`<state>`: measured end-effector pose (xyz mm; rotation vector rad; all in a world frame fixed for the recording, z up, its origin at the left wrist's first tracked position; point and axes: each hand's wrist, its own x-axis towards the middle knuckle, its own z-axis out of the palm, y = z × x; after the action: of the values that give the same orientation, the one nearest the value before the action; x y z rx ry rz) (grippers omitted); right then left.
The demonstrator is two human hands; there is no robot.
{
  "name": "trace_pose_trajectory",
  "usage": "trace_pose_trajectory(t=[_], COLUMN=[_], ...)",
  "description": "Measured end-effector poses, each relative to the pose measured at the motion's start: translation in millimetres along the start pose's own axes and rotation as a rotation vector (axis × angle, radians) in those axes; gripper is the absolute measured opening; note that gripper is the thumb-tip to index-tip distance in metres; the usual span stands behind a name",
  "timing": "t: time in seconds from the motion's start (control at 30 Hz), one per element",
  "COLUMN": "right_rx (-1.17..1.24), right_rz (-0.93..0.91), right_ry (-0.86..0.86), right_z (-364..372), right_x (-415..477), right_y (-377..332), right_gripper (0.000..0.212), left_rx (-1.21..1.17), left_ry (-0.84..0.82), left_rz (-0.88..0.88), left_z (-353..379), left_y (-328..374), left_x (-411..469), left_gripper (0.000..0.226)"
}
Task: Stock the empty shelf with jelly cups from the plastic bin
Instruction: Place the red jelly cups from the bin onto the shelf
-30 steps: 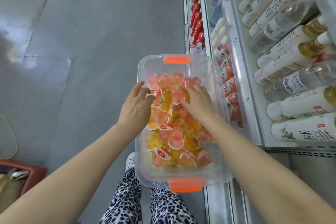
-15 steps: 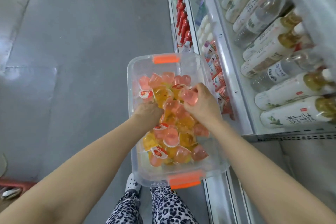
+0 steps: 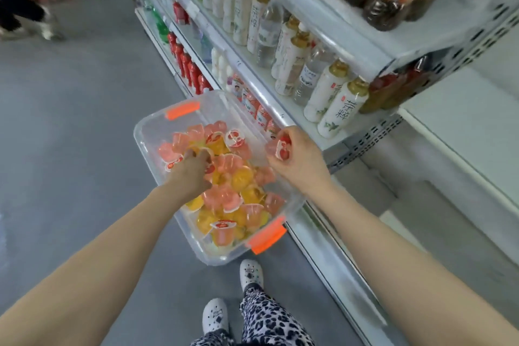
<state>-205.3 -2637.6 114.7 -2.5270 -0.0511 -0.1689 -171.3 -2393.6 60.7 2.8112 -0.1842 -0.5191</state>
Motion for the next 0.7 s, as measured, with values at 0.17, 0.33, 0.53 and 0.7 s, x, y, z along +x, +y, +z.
trace_pose_trajectory(t=[0.17,0.33,0.53,0.7], right_rx=[0.006,-0.004,-0.097,-0.017], right_rz=[0.093,0.187,0.293,0.380], right_ry=[0.139,0.289,0.441,0.604], right_z=[-55,-121,-208,-266], right_x=[-53,-102,-139,-144], right_y=[4,14,35,66], right_gripper=[0.042,0.044,0.047,0.036], left_rx=[-0.371,-0.477,-0.509,-0.495], left_ry=[0.116,0.125,0.075,0.093], left_rz=[0.130,0.300,0.589,0.731], left_z=[-15,-37,-57,-68], left_y=[32,95,187,269], left_x=[-30,-61,-86,-91], left_gripper=[0.056,0.066,0.056,0.054])
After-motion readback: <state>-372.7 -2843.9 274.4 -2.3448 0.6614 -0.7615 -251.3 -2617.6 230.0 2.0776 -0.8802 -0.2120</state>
